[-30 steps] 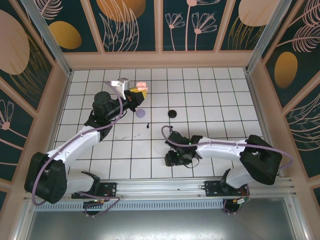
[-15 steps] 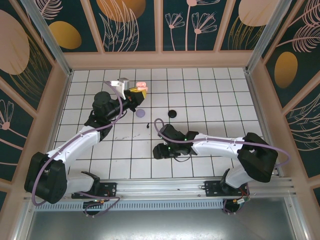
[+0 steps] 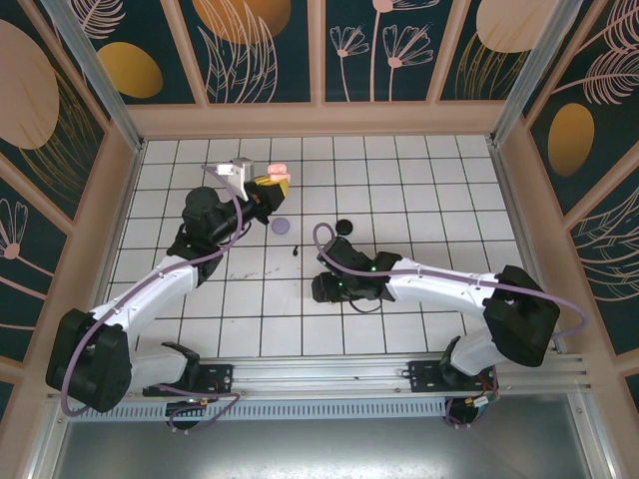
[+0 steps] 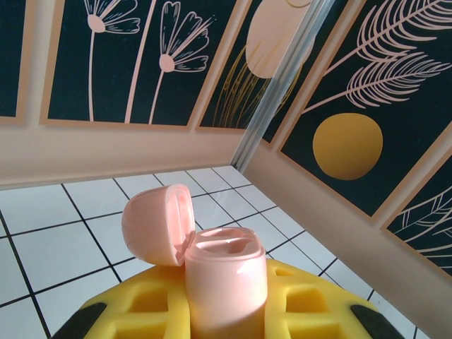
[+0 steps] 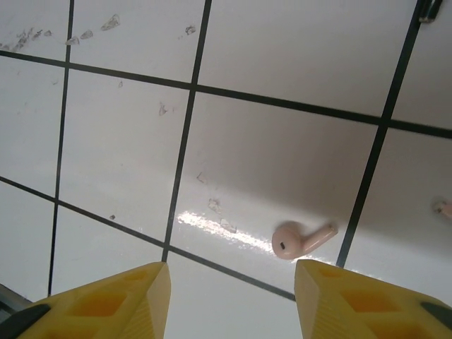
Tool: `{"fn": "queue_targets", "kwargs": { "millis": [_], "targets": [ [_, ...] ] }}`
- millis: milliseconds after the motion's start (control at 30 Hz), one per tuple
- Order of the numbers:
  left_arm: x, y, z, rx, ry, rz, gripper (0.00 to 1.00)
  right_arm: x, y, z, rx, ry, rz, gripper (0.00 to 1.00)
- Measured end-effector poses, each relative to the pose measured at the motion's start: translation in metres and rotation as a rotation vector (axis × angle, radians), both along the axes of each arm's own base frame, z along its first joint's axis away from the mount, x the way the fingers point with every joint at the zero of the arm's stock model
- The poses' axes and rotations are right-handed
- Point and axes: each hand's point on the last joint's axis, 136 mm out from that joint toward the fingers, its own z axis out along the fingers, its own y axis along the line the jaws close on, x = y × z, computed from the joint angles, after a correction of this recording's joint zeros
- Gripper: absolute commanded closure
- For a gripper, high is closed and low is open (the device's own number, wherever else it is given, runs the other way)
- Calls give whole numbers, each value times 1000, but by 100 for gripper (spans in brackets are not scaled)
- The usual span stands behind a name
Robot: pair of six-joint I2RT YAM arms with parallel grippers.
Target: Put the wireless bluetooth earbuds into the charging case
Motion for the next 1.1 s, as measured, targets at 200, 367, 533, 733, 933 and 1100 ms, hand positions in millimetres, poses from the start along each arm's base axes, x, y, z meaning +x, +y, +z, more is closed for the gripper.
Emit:
{"fn": "queue_targets", "kwargs": {
  "millis": [200,367,533,733,933,1100],
  "targets": [
    [0,0,0,-5,5,0,100,19,-5,-19,-30,6,-3,50],
    [0,0,1,-10,3,0,100,22,-7,-36,-57,33,13,51],
    [0,0,1,-12,6,-1,100,16,-3,-45,-55,65,48,52],
    [0,0,1,-12,6,-1,100,7,4,-45,-44,78,80,53],
    [0,0,1,-12,6,-1,100,-5,1,-52,-58,96,101,53],
    [0,0,1,-12,6,-1,100,-7,1,-51,-53,98,94,54]
  ]
}}
